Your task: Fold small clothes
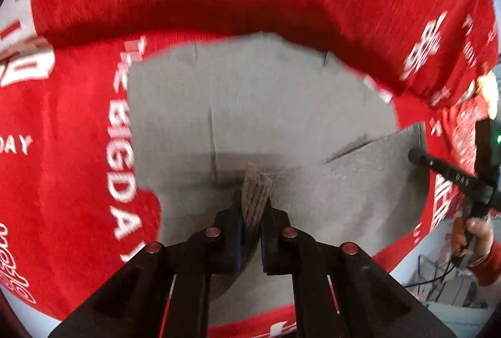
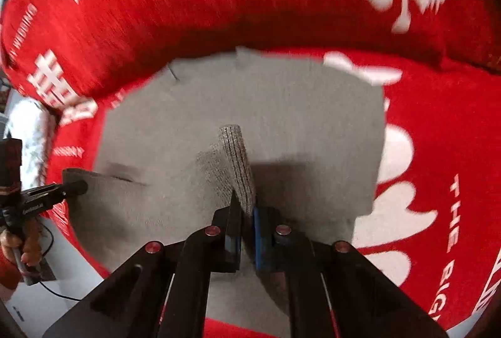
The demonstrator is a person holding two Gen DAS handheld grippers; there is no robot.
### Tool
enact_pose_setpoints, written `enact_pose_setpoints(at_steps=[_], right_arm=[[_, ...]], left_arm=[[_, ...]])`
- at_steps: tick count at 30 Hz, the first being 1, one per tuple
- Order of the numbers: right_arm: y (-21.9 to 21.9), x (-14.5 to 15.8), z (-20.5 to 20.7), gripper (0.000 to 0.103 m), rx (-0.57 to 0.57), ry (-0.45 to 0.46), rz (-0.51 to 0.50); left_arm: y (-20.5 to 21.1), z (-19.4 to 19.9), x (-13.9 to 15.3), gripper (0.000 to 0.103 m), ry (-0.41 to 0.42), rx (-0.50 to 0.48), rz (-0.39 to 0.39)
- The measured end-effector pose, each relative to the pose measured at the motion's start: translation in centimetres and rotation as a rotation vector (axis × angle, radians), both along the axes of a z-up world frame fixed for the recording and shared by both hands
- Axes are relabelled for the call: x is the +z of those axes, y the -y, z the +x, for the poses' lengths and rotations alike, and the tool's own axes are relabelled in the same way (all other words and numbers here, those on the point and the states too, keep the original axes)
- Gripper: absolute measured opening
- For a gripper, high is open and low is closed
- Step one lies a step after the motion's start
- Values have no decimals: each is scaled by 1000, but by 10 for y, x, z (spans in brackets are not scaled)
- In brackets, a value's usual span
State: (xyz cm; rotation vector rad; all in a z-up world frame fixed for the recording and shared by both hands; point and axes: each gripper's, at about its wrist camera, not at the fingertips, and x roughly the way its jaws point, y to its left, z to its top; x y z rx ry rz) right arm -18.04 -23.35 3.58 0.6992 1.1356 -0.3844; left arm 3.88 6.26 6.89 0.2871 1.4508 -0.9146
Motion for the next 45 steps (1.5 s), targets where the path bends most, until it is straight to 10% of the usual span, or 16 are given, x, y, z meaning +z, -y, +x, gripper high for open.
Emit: enact_pose_setpoints(at_steps=[7,19,27,31,43,45], right_arm=[[44,35,38,7,-32,81,-92],[114,-98,79,7,-184,-21,56],[109,-99,83,7,-221,-64,-8],[110,-88,82,17,-251,-125,-72],[37,-41,10,18,-184,-35,66],[24,-42,-14,36,-227,-31,144]], left_arm=[[48,52,38,10,138,20,-94],[109,104,-87,10,230,96,141],[119,102,-95,11,290,87,199],[113,108,-75,67,355,132,239],[30,59,-54,69,232,118,248],[6,50,-60,69,157,157,262]])
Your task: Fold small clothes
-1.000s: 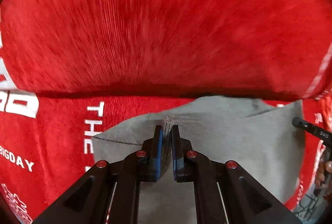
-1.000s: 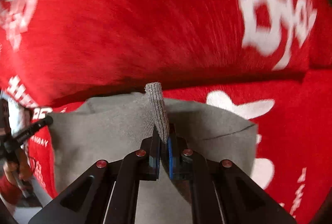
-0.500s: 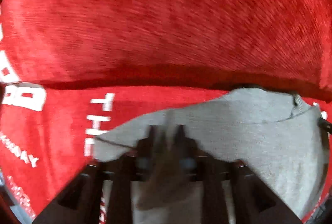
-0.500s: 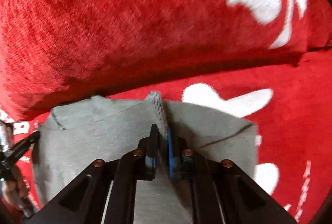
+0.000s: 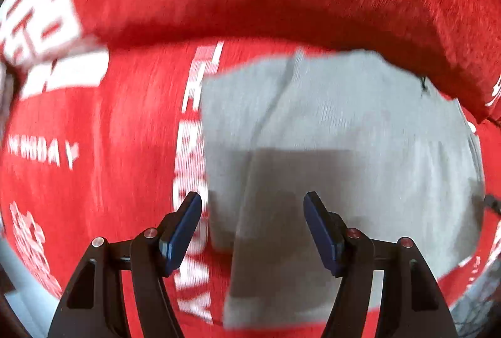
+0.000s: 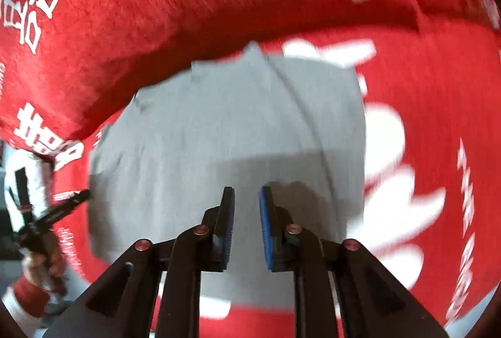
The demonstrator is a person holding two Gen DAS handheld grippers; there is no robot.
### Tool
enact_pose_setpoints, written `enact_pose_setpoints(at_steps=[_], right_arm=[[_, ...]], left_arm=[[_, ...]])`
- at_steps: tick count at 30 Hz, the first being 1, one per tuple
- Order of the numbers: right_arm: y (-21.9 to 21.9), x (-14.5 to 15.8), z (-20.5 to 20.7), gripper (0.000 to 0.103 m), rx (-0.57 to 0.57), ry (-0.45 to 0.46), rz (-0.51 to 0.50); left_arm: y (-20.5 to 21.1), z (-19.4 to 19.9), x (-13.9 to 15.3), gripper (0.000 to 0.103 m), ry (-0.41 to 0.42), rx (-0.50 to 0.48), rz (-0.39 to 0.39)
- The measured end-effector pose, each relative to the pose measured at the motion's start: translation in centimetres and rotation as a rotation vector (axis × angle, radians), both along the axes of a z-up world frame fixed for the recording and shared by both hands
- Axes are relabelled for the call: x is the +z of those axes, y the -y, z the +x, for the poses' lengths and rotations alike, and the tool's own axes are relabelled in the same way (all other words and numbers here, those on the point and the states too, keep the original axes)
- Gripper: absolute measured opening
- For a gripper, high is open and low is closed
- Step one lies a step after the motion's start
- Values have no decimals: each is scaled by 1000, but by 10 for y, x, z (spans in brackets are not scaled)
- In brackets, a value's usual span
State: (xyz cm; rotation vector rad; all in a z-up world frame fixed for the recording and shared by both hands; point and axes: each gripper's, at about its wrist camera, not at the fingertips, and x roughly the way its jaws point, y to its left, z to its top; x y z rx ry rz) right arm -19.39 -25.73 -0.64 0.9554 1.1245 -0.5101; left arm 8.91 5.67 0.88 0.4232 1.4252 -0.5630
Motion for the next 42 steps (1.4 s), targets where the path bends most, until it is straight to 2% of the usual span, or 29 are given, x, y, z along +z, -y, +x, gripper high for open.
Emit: enact_pose_setpoints(at_steps=[2,5,8,11,12,13,14,15,16,18,20,24,25,27,29,32,35,38,40,41,42], right_arm=[[-12,-5,-27,58,-78,-4,74],[-24,-12,-72,59,-250,16,205],[-33,-29,-115,59,-436,50,312],[-28,-46,-134,58,-599,110,376],[-24,-50,-134,45,-628,126,381],[-21,-52,-130,24,-632,132,382],[-17,-51,-124,13,-611,142,385],[-14,-45,-118,13,-578,128,361],[-12,-34,-109,13,-512,102,304],[-10,-18,-101,12,-395,46,207],[-8,-19,-103,13,-367,5,179],[-10,-49,-112,13,-338,-65,195],[-10,-50,-113,14,-337,-65,185],[-12,-45,-115,26,-348,-89,199],[-16,-44,-116,32,-367,-134,223],[-35,-28,-110,32,-336,-72,265],[-58,-7,-71,32,-207,18,258],[-76,-4,1,32,-74,104,252],[-89,-11,61,25,11,146,264],[-94,-14,84,17,45,171,272],[-103,-16,112,15,92,194,277]], left_arm=[[-18,-8,-4,69,-58,41,2],[-46,-19,-16,69,-137,114,16],[-59,-20,-24,69,-155,155,20],[-62,-23,-25,69,-125,157,14],[-61,-24,-24,68,-114,149,20],[-58,-26,-21,66,-74,136,34],[-56,-30,-16,53,-56,126,36],[-53,-33,-12,48,-53,103,23],[-49,-36,-9,38,-54,94,16],[-46,-42,-7,37,-43,73,18],[-45,-48,-9,37,-46,66,18],[-58,-52,-12,37,-60,65,-19],[-62,-51,-13,37,-64,62,-21],[-71,-52,-12,37,-76,54,-26],[-81,-51,-9,37,-92,63,-40],[-92,-48,0,37,-90,71,-57],[-92,-50,14,37,-54,50,-57],[-96,-42,18,37,-45,44,-62],[-96,-37,20,37,-44,53,-72],[-95,-33,17,37,-41,62,-74],[-96,-29,18,37,-30,76,-82]])
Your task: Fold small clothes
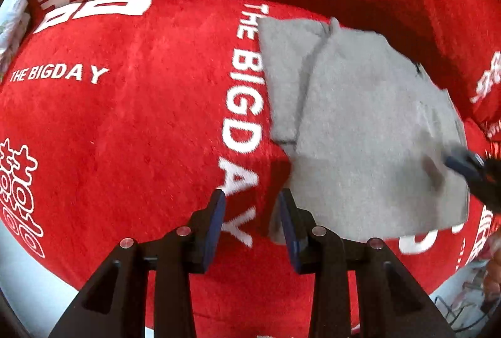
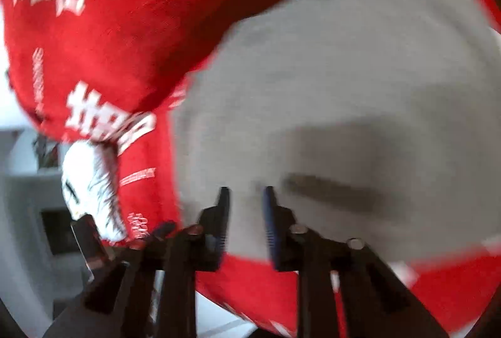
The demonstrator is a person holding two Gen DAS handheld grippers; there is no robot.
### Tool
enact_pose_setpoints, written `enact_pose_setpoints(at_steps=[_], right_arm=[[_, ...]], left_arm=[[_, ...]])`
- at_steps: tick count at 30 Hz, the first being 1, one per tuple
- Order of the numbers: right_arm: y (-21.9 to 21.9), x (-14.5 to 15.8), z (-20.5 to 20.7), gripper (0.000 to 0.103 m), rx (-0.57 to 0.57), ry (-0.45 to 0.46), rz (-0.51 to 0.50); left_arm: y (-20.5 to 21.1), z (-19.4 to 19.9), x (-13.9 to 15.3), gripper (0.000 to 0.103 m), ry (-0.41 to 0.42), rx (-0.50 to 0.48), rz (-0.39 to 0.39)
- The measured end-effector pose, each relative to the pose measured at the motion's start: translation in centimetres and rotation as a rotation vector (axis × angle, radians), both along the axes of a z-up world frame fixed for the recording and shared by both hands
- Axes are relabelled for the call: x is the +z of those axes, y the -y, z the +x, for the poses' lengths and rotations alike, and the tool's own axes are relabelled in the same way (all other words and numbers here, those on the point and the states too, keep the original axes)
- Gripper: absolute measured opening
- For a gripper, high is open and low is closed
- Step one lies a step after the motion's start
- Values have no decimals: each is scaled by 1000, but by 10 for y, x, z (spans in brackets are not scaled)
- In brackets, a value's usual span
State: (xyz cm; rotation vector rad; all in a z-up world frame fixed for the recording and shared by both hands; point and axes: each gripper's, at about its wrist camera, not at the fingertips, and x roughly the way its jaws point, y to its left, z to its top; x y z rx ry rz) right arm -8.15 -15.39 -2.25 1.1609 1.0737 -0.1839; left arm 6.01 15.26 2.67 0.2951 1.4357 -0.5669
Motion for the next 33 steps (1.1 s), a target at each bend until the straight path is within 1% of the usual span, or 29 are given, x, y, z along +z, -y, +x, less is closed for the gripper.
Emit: enact_pose_setpoints(at_steps=[1,2,3,4,6,10,11,12,14,16,17,20,21,23,26,28,29,30,31,32,33], right_arm=[[-7,-4,22,15,31,7,-4],[-13,-9,44,15,57,10,-9],[-20,-14,66,15,75,8,-15],[-24,-17,79,15,81,7,-20],[-30,-26,107,15,77,6,-45],[-35,-39,135,15,51,-21,-85],[-37,-44,142,15,58,-32,-91],[-42,-47,147,15,83,-43,-105],[-52,-50,158,15,157,-60,-140],[-65,-46,166,15,240,-65,-196],[-71,-44,170,15,276,-62,-201],[-84,-40,169,15,347,-36,-128],[-89,-37,166,15,364,-36,-125],[-96,-32,154,16,371,-34,-123],[-97,-26,124,16,319,-36,-66],[-96,-25,100,23,276,-51,-19],[-96,-24,85,39,259,-66,-1],[-97,-24,70,58,246,-83,8],[-95,-23,59,65,236,-92,13],[-94,-23,47,67,219,-101,22],[-93,-23,31,67,192,-115,42]], left_arm=[[-1,11,-2,48,9,7,-9],[0,15,-2,70,17,12,-13],[-1,17,-1,79,34,21,-21],[-3,21,2,79,54,28,-36],[-2,25,0,79,47,22,-32],[-14,37,-11,79,41,67,-11],[-17,39,-13,84,44,76,-2],[-21,40,-13,102,46,83,4],[-29,44,-13,103,67,111,16],[-31,47,-14,103,76,110,30],[-32,48,-14,103,80,111,42],[-32,53,-15,103,76,123,57],[-32,56,-15,103,70,132,50],[-33,60,-16,103,52,154,32],[-30,66,-23,103,22,165,37],[-27,65,-28,103,-3,152,42],[-25,64,-29,103,-12,146,39],[-23,62,-31,103,-24,135,35],[-21,59,-32,103,-37,123,32],[-19,57,-33,103,-44,116,30],[-17,55,-34,103,-49,111,30]])
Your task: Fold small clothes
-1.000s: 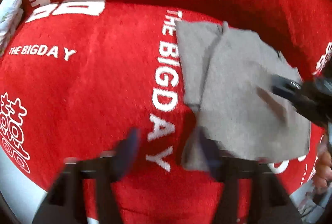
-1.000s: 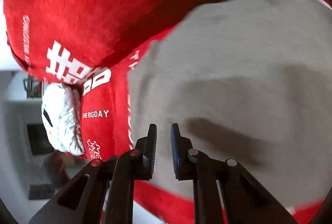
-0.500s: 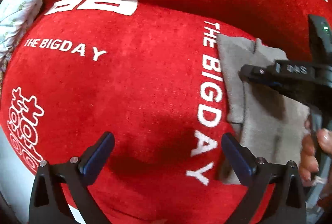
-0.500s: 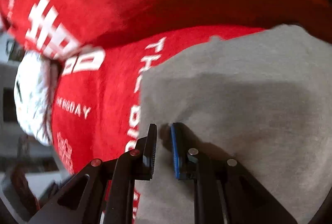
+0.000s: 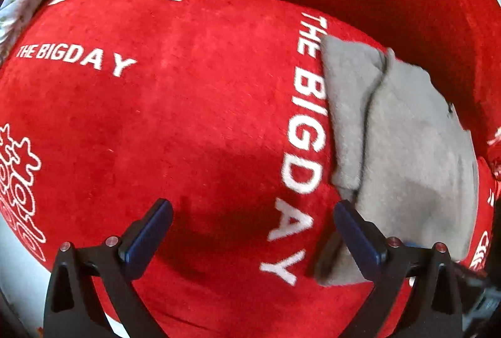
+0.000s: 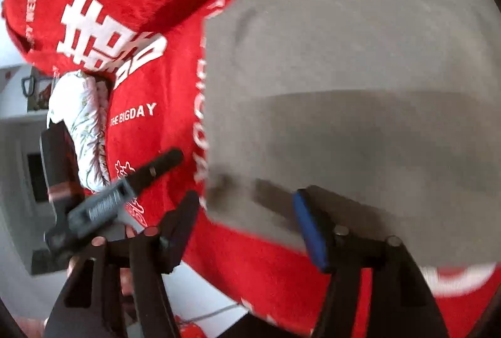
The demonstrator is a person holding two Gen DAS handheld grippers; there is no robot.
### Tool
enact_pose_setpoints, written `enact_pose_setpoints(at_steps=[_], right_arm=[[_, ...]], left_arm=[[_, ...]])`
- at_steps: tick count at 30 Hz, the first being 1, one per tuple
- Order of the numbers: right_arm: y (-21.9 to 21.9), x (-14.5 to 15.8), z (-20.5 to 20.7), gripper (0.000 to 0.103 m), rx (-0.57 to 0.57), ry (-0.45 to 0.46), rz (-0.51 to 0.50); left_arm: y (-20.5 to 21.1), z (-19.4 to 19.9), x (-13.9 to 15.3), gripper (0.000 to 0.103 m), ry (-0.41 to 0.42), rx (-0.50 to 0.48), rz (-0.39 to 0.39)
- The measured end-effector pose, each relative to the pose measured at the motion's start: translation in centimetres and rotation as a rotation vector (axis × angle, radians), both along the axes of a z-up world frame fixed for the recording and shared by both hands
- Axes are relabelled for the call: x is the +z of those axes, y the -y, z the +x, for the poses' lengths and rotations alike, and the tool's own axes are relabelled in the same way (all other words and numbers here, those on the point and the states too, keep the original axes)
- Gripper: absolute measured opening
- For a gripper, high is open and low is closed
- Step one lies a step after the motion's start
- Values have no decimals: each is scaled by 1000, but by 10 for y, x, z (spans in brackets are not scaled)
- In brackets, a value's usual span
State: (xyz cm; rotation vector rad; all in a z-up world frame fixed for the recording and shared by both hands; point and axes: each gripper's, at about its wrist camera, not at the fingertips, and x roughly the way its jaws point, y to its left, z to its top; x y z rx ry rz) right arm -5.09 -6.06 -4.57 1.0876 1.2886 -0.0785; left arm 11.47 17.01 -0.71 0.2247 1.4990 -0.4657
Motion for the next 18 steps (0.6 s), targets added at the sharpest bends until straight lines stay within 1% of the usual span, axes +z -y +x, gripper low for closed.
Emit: enact_pose_setpoints(at_steps=[2,4,5,6,8,13,18], right_arm=[[5,-2,-23,69,-52,-25,31],[8,-5,-44,74,-115,-32,68],[9,-5,-53,79,-144,-30,80],[10,-6,-61,81,-166,-26,85],[11,-7,-71,82,-202,-23,101],[15,-15,-85,82,-274,-36,139],[15,-17,-90,82,-296,-36,152]], left_arm=[[3,-5,0,103,-5,-6,1],[6,-10,0,103,-8,-14,-4],[8,-12,0,103,-7,-18,-2],[10,-14,0,103,-5,-24,5],[15,-19,-1,103,-6,-45,24],[27,-27,-4,103,-10,-84,35],[37,-32,-6,103,-14,-97,47]])
